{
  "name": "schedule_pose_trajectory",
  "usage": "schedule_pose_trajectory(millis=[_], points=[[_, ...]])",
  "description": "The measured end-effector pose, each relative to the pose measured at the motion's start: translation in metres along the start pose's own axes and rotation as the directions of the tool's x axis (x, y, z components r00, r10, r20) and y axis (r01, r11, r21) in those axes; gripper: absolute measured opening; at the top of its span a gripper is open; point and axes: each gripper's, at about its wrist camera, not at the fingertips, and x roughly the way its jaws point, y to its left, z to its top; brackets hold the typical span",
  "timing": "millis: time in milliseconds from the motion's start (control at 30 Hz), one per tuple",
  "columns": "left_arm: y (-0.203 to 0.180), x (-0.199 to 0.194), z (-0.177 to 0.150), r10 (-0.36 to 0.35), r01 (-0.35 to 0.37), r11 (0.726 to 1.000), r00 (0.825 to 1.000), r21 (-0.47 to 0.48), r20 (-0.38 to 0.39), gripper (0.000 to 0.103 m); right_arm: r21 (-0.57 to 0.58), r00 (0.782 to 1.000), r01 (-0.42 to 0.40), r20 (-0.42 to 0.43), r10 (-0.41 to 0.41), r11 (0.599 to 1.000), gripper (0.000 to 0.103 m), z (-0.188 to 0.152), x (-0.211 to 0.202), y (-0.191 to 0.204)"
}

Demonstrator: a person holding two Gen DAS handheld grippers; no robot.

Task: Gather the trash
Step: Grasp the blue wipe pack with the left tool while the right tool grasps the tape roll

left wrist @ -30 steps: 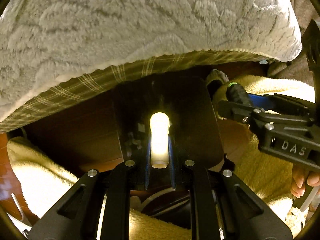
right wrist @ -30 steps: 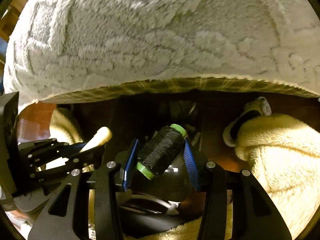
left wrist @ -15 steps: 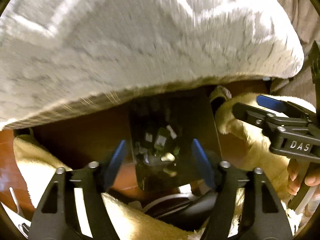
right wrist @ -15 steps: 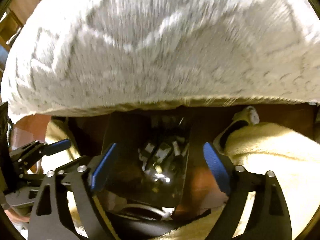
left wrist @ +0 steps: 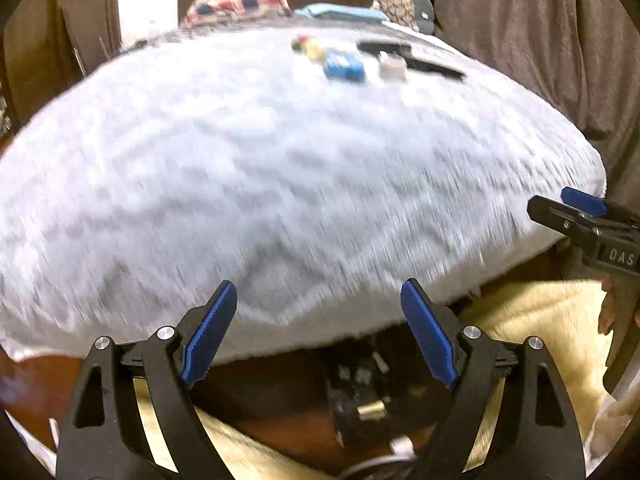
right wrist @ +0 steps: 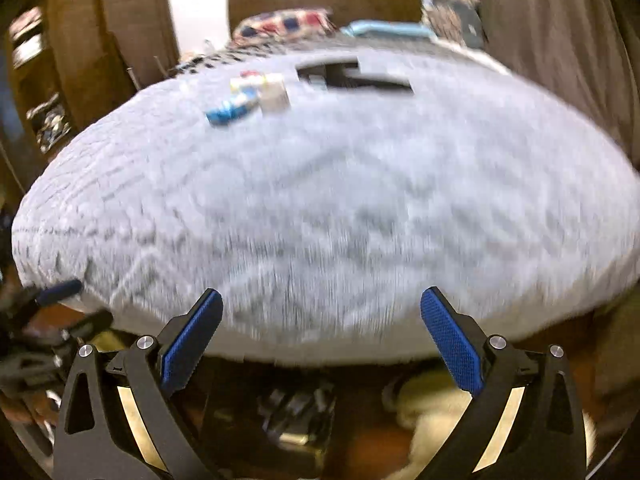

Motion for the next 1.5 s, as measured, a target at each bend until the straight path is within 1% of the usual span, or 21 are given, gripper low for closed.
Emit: schedule_pose_trajectory(millis=[33, 100, 167, 233, 300, 367, 533, 667, 700, 733, 900, 1000, 1033, 1100, 1200, 1267, 1333, 1500], points=[[0.001, -0.001, 0.009, 0.008, -0.008, 1.000, 1.000, 0.005, 0.016, 0.080, -0.009, 1.000, 0.005, 0.020, -0.005, 1.000, 0.099, 0.010, 0.002, 0.002], [0.003, -0.002, 0.028, 0.013, -0.014, 1.000, 0.999, 0.019, 0.051, 0.080, 0.004, 1.000, -0.004, 0.020, 0.004, 1.000, 0.099, 0.028, 0.010, 0.003], [0.004, 0.000, 0.044, 0.009, -0.011, 0.999, 0.997, 0.031, 0.074, 0.080, 0.026, 0.999, -0.044, 0.008, 0.043, 0.999, 0.099, 0.040, 0.022, 0.000], [0.004, 0.010, 0.055, 0.011, -0.014, 1.000, 0.997, 0.028, 0.080, 0.080, 0.050, 0.996, -0.084, -0.012, 0.084, 0.995, 0.099, 0.057, 0.039, 0.002], [0.009, 0.016, 0.071, 0.009, -0.010, 1.000, 0.997, 0.009, 0.074, 0.080, 0.060, 0.996, -0.083, -0.022, 0.085, 0.995, 0.099, 0.069, 0.050, 0.003], [0.012, 0.030, 0.085, 0.011, -0.011, 1.000, 0.999, 0.001, 0.050, 0.080, 0.069, 0.994, -0.107, -0.021, 0.109, 0.992, 0.099, 0.084, 0.067, 0.003], [0.013, 0.056, 0.109, 0.024, -0.024, 0.999, 1.000, 0.028, 0.010, 0.079, 0.054, 0.997, -0.066, -0.033, 0.068, 0.996, 0.080, 0.115, 0.107, 0.012], [0.010, 0.067, 0.118, 0.021, -0.021, 0.998, 1.000, 0.056, 0.002, 0.079, 0.054, 0.996, -0.079, -0.038, 0.082, 0.995, 0.078, 0.131, 0.122, 0.015], [0.009, 0.069, 0.119, 0.019, -0.019, 0.998, 1.000, 0.061, 0.000, 0.079, 0.051, 0.996, -0.083, -0.039, 0.085, 0.995, 0.076, 0.135, 0.125, 0.016], [0.009, 0.072, 0.122, 0.017, -0.017, 0.998, 1.000, 0.064, -0.001, 0.079, 0.046, 0.995, -0.085, -0.039, 0.087, 0.995, 0.073, 0.138, 0.128, 0.017], [0.005, 0.085, 0.134, 0.008, -0.007, 0.998, 1.000, 0.064, -0.007, 0.079, 0.014, 0.996, -0.080, -0.047, 0.080, 0.997, 0.066, 0.150, 0.143, 0.026], [0.002, 0.090, 0.141, 0.000, 0.001, 0.998, 1.000, 0.062, -0.008, 0.079, -0.019, 0.996, -0.081, -0.046, 0.080, 0.997, 0.058, 0.156, 0.148, 0.033], [0.002, 0.091, 0.143, -0.005, 0.005, 0.998, 1.000, 0.059, -0.009, 0.079, -0.031, 0.995, -0.091, -0.042, 0.089, 0.995, 0.049, 0.159, 0.150, 0.035], [-0.001, 0.095, 0.149, -0.013, 0.013, 0.998, 1.000, 0.056, -0.008, 0.079, -0.023, 0.993, -0.113, -0.045, 0.111, 0.993, 0.034, 0.163, 0.152, 0.034], [-0.009, 0.099, 0.158, -0.027, 0.026, 0.997, 1.000, 0.067, 0.000, 0.079, -0.007, 0.993, -0.112, -0.040, 0.112, 0.994, 0.034, 0.167, 0.150, 0.029], [-0.016, 0.102, 0.165, -0.037, 0.036, 0.996, 0.999, 0.079, 0.004, 0.079, -0.001, 0.995, -0.097, -0.030, 0.097, 0.995, 0.034, 0.168, 0.147, 0.023], [-0.022, 0.106, 0.172, -0.039, 0.038, 0.995, 0.999, 0.091, 0.008, 0.079, 0.019, 0.998, -0.067, -0.017, 0.067, 0.998, 0.034, 0.168, 0.141, 0.010], [-0.032, 0.124, 0.191, -0.033, 0.032, 0.995, 0.999, 0.096, 0.010, 0.078, 0.051, 0.999, -0.043, -0.006, 0.044, 0.998, 0.034, 0.164, 0.129, -0.015]])
